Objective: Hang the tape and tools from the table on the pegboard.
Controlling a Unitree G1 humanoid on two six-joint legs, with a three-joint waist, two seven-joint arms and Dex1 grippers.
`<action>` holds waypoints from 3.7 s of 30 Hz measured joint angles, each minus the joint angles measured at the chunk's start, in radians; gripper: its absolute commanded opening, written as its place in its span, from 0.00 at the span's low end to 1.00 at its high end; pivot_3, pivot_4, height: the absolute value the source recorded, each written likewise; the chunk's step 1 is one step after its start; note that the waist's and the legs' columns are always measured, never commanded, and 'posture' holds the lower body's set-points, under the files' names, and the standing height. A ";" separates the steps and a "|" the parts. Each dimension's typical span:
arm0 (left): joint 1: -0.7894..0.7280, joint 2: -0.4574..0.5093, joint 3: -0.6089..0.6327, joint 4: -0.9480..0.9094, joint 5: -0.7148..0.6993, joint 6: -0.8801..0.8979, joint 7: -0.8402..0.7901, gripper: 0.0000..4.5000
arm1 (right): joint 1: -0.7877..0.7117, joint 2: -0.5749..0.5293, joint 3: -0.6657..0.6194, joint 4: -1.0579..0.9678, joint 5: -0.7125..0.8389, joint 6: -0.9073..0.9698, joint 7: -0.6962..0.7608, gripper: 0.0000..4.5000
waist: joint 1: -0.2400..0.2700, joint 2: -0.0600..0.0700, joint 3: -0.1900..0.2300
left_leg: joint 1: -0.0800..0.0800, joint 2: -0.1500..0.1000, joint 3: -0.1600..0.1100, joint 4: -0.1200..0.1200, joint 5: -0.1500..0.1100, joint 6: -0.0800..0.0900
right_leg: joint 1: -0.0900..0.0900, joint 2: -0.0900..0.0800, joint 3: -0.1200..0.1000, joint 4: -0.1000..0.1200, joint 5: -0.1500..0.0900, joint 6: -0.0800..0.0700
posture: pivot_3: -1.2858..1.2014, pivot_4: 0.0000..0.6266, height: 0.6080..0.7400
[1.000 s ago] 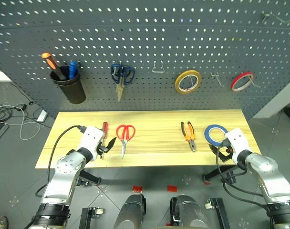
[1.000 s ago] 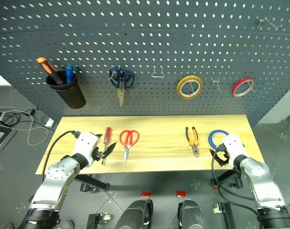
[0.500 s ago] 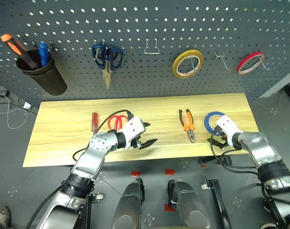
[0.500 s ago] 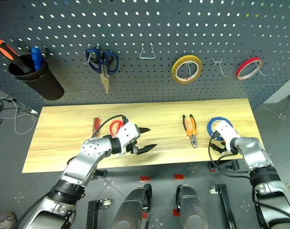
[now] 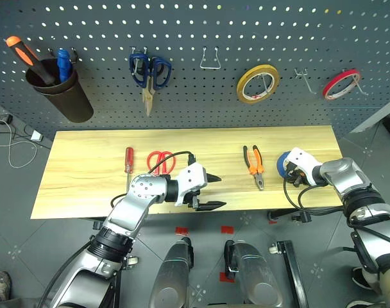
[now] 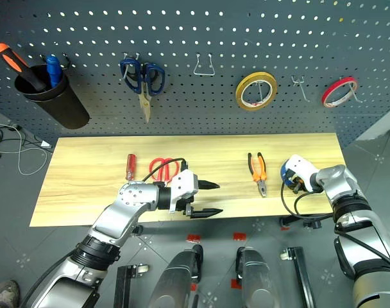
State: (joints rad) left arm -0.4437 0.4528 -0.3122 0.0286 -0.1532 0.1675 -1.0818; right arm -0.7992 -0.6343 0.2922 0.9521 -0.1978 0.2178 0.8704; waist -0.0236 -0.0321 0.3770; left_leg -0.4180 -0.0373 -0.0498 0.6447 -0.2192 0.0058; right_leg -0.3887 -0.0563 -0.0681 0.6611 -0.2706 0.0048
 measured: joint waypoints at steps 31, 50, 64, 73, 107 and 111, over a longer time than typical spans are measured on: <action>-0.135 -0.186 0.189 -0.037 -0.159 0.021 0.200 0.82 | 0.349 0.006 -0.274 -1.029 -0.140 -0.119 -0.516 0.15 | -0.005 0.005 -0.002 | -0.015 -0.001 0.002 0.001 0.007 -0.008 | -0.018 0.000 0.001 0.002 0.006 0.008 | 0.49 0.52 1.00; 0.053 0.098 0.181 0.025 -0.032 -0.154 0.091 0.82 | 0.586 0.300 -0.282 -1.313 0.126 0.365 -0.489 1.00 | -0.007 0.006 -0.003 | -0.015 0.000 0.001 0.001 0.007 -0.007 | -0.018 0.000 0.002 0.004 0.006 0.006 | 0.49 0.57 1.00; 0.143 0.225 0.172 0.080 0.044 -0.297 0.011 0.82 | 0.229 0.616 -0.380 -0.943 0.144 0.867 -0.796 1.00 | -0.003 0.007 -0.002 | -0.016 -0.001 0.003 -0.001 0.005 -0.005 | -0.023 0.000 0.004 0.004 0.008 0.003 | 0.51 0.61 1.00; 0.143 0.222 0.169 0.059 0.044 -0.279 0.020 0.82 | 0.073 0.576 -0.398 -0.545 0.162 0.671 -0.798 1.00 | -0.009 0.008 -0.002 | -0.016 0.000 0.006 -0.003 0.005 -0.004 | -0.026 0.001 0.005 0.006 0.008 0.002 | 0.51 0.61 1.00; 0.323 0.154 0.523 -0.335 -0.330 0.201 0.357 0.82 | -0.116 0.692 -0.039 -1.128 0.059 0.180 -0.843 0.64 | 0.015 0.004 -0.004 | -0.017 0.003 0.006 -0.001 0.011 -0.012 | -0.033 0.003 0.006 0.019 0.007 0.002 | 0.54 0.53 1.00; 0.236 0.158 0.521 -0.360 -0.384 0.299 0.385 0.82 | -0.223 0.685 -0.063 -0.955 0.056 0.026 -0.858 0.64 | 0.022 0.004 -0.004 | -0.017 0.003 0.007 -0.002 0.013 -0.014 | -0.033 0.002 0.006 0.019 0.007 0.001 | 0.54 0.52 1.00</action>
State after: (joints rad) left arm -0.2077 0.6108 0.2089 -0.3311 -0.5371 0.4662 -0.6972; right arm -1.0218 0.0510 0.2291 -0.0030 -0.1418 0.2439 0.0128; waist -0.0017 -0.0281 0.3729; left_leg -0.4353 -0.0348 -0.0427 0.6427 -0.2065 -0.0087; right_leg -0.4217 -0.0538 -0.0623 0.6796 -0.2635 0.0062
